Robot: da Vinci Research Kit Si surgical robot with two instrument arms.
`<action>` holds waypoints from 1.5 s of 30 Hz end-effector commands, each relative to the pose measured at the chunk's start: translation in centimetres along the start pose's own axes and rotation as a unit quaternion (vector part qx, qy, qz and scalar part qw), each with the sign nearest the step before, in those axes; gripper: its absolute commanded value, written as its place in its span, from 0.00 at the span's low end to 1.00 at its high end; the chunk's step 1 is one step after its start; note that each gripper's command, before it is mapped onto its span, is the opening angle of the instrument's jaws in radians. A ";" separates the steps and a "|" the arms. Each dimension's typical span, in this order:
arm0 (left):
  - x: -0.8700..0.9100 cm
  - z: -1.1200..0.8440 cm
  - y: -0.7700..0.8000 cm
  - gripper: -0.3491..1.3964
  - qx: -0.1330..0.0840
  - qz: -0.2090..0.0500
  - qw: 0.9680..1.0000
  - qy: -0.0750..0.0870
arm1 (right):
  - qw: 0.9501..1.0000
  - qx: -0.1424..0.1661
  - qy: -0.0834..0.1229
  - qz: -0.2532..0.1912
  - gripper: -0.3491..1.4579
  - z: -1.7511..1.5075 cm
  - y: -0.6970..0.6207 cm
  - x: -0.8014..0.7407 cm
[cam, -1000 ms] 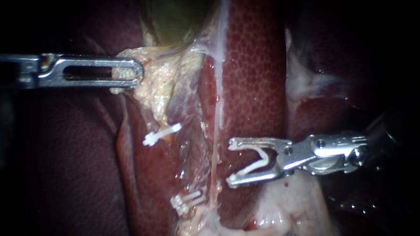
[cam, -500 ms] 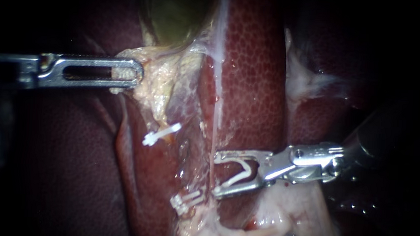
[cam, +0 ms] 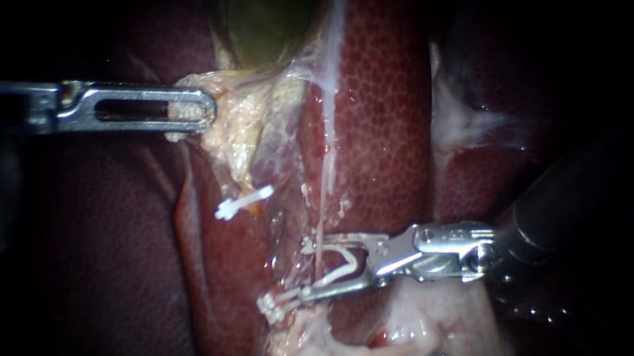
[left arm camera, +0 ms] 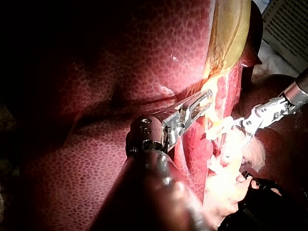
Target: Clipping first clip right tube
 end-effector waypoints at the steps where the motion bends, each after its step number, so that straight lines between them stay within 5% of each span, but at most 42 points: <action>1: 0.00 0.00 0.00 0.00 0.000 0.000 1.000 0.000 | 1.000 0.001 0.000 0.002 0.50 0.01 0.00 0.00; 19: 0.00 -0.01 0.00 0.00 0.000 0.000 1.000 0.000 | 0.998 0.052 -0.011 0.028 0.37 0.20 0.00 -0.16; 25: 0.00 -0.01 0.00 0.00 0.000 0.000 1.000 0.000 | 0.996 0.070 -0.015 0.046 0.01 0.15 0.01 -0.15; 45: 0.00 -0.02 0.00 0.00 0.000 0.000 1.000 0.000 | 0.996 0.059 -0.012 0.067 0.00 0.09 0.07 -0.13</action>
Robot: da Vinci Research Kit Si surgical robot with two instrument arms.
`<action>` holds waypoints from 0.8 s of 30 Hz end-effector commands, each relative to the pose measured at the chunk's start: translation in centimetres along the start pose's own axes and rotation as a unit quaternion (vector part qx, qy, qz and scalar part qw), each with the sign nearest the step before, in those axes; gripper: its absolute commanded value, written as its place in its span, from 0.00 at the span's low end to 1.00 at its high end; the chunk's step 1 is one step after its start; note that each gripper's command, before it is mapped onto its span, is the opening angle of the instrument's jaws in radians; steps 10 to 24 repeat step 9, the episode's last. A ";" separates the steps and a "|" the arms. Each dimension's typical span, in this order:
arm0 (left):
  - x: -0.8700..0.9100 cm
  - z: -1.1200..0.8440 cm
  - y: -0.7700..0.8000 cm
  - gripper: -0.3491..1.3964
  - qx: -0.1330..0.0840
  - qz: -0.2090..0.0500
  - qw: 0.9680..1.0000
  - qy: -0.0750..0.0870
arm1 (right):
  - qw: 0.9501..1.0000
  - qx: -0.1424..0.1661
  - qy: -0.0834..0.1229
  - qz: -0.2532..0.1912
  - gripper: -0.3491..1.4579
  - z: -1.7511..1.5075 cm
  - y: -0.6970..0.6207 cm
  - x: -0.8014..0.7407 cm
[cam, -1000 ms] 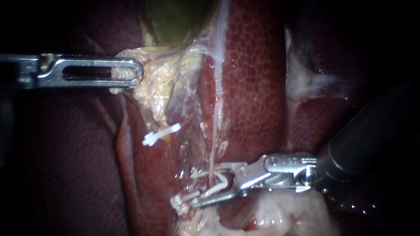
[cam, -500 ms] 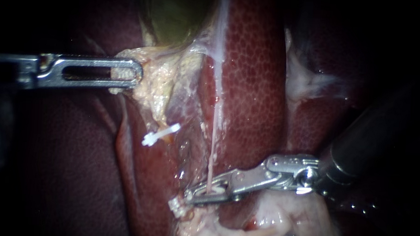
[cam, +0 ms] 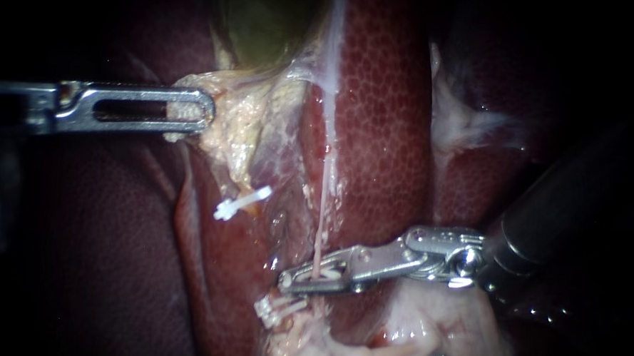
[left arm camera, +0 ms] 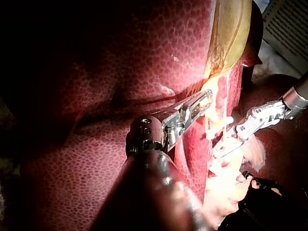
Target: Clipping first clip right tube
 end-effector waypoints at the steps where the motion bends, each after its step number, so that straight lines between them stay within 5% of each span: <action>1: 0.00 0.00 0.00 0.00 0.000 0.000 1.000 0.000 | 1.000 0.000 0.000 0.000 0.00 0.01 0.00 0.00; 24: 0.00 0.00 0.00 0.00 0.000 0.000 1.000 0.000 | 1.000 -0.001 0.001 0.003 0.00 0.01 0.00 0.00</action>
